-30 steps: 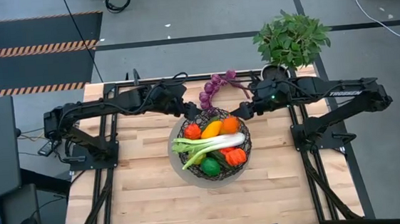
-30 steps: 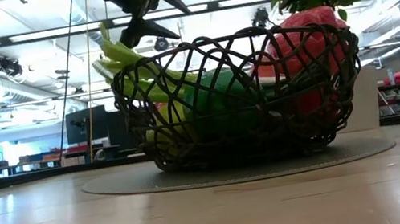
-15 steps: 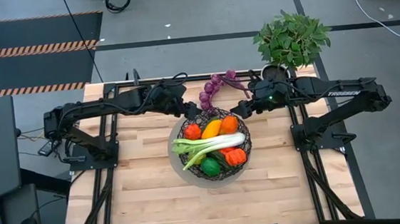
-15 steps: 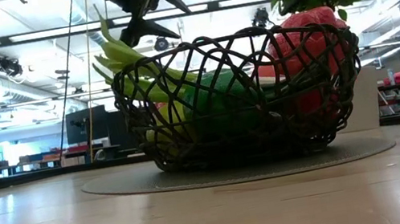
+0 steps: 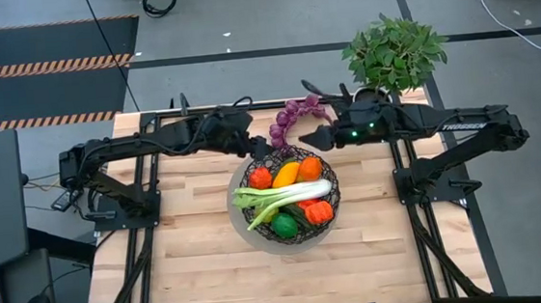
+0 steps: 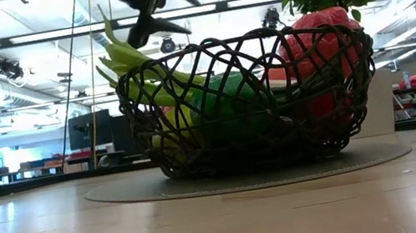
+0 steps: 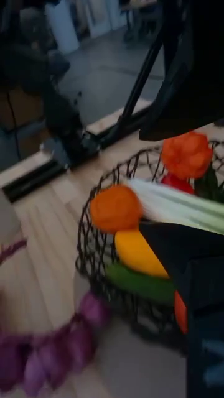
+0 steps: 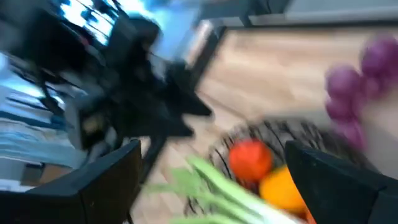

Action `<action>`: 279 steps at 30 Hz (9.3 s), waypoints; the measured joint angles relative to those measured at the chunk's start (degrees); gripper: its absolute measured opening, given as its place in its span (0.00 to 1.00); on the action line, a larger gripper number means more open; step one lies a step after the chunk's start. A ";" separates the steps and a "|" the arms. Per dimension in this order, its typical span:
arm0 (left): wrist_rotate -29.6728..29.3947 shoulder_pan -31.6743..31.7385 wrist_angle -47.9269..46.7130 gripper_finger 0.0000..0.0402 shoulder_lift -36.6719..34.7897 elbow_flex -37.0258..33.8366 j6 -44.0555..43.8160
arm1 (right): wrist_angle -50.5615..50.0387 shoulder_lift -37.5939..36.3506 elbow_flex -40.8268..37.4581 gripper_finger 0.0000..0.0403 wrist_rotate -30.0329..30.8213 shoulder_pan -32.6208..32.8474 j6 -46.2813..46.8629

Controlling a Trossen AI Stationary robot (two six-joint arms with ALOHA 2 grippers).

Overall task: Build produce basket
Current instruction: Put the purple garlic into the black wire basket

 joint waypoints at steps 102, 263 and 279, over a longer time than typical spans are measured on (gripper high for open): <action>-19.83 1.40 -19.31 0.58 -25.43 -0.04 -0.40 | 8.38 32.76 0.00 0.87 -8.17 -32.55 18.56; -22.16 -3.42 -13.38 0.58 -19.13 -0.07 0.30 | 22.74 38.76 -2.78 0.63 -17.38 -32.57 11.25; -22.14 -5.72 -13.64 0.58 -19.13 -0.07 -1.49 | 30.70 44.28 -2.60 0.62 -21.44 -32.95 14.37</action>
